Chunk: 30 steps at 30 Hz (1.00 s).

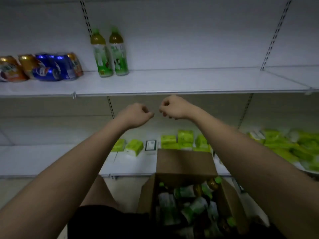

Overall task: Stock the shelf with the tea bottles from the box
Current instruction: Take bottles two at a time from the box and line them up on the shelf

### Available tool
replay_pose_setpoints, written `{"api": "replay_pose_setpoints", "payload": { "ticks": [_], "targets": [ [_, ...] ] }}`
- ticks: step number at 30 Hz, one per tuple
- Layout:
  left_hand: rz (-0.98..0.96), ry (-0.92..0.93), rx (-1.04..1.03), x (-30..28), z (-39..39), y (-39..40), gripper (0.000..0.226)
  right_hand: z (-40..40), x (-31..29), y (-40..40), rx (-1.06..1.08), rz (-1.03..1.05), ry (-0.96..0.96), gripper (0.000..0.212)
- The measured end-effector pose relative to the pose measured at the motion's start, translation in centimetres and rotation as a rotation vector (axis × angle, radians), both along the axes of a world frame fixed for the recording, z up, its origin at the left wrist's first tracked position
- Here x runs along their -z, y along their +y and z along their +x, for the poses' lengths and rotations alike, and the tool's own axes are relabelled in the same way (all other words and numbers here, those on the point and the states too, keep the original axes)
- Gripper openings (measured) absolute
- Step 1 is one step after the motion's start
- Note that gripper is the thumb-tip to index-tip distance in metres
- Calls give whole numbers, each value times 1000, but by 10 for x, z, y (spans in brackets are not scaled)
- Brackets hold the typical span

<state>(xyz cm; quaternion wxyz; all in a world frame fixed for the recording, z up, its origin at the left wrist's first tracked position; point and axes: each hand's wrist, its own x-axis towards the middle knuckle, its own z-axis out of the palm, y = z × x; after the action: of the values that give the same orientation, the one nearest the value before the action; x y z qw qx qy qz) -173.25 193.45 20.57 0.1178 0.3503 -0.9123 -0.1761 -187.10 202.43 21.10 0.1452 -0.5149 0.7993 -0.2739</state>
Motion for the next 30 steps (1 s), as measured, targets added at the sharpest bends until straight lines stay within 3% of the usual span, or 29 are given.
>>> {"api": "replay_pose_setpoints", "payload": {
  "ticks": [6,14,17,23,27,30],
  "targets": [
    [327,-6,-25,111,-16,38,30,-5,130,44,80,138,-189,24],
    [538,-129,-163,261,-44,71,31,-41,267,90,238,305,-510,34],
    [584,-201,-215,301,-52,72,31,-50,315,106,346,332,-647,25],
    [761,-294,-364,368,-62,73,51,-46,403,133,664,421,-787,29],
    [815,-346,-443,410,-57,79,66,-38,436,129,776,409,-911,14],
    [821,-336,-489,441,-52,88,72,-38,459,119,839,390,-961,29]
  ]
}}
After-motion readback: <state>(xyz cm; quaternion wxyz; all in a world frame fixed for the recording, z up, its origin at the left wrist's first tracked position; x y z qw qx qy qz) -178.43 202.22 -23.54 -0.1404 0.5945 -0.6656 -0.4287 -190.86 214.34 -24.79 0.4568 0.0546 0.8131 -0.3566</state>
